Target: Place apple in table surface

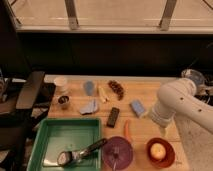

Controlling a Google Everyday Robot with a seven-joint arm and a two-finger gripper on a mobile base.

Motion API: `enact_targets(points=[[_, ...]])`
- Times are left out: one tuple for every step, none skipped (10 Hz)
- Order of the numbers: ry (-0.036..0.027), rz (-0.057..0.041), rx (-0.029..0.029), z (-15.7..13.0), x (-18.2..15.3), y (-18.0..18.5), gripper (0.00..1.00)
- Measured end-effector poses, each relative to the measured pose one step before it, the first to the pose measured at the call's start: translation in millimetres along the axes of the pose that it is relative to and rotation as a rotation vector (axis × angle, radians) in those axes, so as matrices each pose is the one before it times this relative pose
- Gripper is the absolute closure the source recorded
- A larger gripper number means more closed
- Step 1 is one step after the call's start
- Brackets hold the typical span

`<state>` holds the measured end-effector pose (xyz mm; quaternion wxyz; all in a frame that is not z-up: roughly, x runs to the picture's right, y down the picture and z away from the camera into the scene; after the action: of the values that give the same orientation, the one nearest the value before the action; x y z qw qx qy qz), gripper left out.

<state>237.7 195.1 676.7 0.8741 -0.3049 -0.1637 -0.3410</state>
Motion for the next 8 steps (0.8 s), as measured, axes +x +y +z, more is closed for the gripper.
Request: enact_targets(points=[[-0.00242, 0.01266, -0.01566, 9.58, 3.31, 9.79, 0.24], [-0.00406, 0.01131, -0.01619, 10.43, 3.91, 6.61, 0.24], [-0.01409, 0.01233, -0.0044, 6.96, 2.69, 4.2, 0.24], [-0.03065, 0.01727, -0.00958, 9.4, 4.43, 9.54, 0.24], [-0.01218, 0.00817, -0.00312, 3.94, 1.72, 4.1, 0.24], [-0.03123, 0.01408, -0.00569, 12.09, 0.42, 11.55, 0.24], [-0.01226, 0.00993, 0.00418, 2.52, -0.44, 7.62, 0.24], [-0.00944, -0.00089, 0.01415, -0.21, -2.55, 2.3, 0.24]])
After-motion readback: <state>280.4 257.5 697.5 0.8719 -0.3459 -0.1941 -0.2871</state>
